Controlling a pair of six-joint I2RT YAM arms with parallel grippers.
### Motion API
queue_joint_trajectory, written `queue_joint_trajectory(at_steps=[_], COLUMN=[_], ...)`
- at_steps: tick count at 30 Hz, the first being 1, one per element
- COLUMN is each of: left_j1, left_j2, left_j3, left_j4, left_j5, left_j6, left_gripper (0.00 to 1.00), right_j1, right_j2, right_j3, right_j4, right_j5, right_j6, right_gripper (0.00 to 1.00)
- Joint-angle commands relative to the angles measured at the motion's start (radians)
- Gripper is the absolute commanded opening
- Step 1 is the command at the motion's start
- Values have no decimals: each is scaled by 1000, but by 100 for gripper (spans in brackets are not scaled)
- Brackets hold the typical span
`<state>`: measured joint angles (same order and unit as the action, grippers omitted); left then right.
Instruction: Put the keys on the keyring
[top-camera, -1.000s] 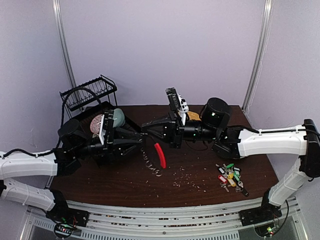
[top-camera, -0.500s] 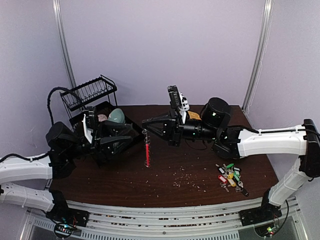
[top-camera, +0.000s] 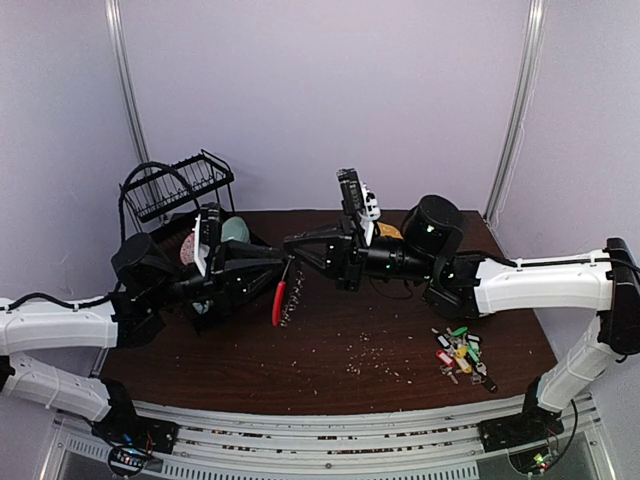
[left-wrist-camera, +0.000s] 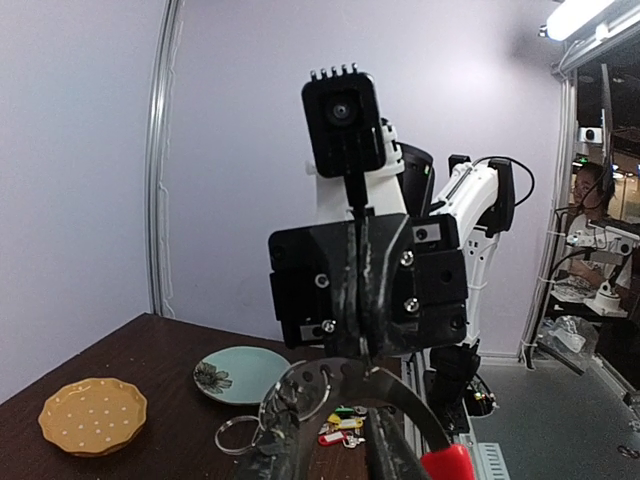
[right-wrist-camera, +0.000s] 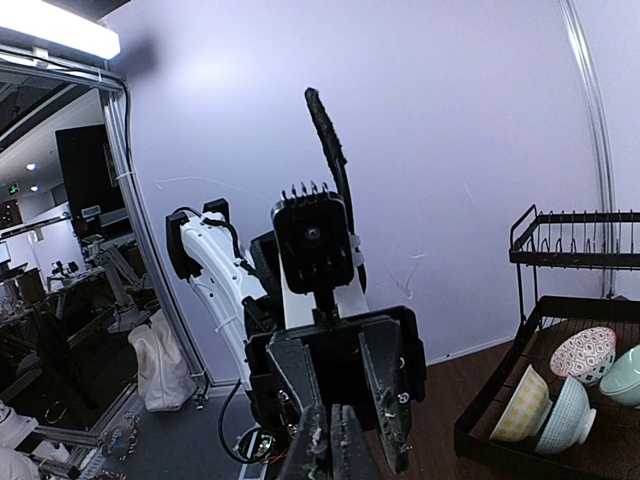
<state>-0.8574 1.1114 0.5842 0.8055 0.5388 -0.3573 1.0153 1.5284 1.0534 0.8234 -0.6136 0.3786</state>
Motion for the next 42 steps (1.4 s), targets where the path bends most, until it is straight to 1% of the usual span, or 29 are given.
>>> queue_joint_trajectory(at_steps=[1,5,9,12,14,16,19,22,24,29,36,38,39,42], left_j1=[-3,-6,-12,-14,-14,-14,-14,-15,-16,-21,-33,-33,-33,-34], left_j2=[22,42,56,54,53,57,79,89,88,91,111,110,107,97], left_j3=[38,33,32,18,15,23,32,50,49,50,51,49,45,25], left_j4=[49,113,148,213,233,214,214,164,166,197,233,237,242,274], left_j5=[13,43,74,93,85,51,66,60,50,53,55,50,43,22], left_j6=[-57,-87,-90,-105,-119,-128,-135,-125,-124,-128,-141,-142,-142,-147], left_gripper=[25,25,27,30,30,25,21,14,10,9,11,2,0,0], right_j1=[9,11,12,13,14,14,18,17,20,21,21,21,22,23], right_j2=[4,6,8,9,7,10,14,11,10,16,21,20,20,20], right_j3=[-13,-11,-8,-6,-7,-5,0,0,-1,0,0,0,0,0], right_j4=[47,36,26,9,3,2,3,5,5,1,-17,-24,-26,-42], right_j5=[10,19,24,27,32,28,28,27,28,30,42,43,42,43], right_j6=[2,-10,-18,-30,-38,-41,-43,-44,-46,-52,-68,-73,-75,-83], right_gripper=[0,0,0,0,0,0,0,0,0,0,0,0,0,0])
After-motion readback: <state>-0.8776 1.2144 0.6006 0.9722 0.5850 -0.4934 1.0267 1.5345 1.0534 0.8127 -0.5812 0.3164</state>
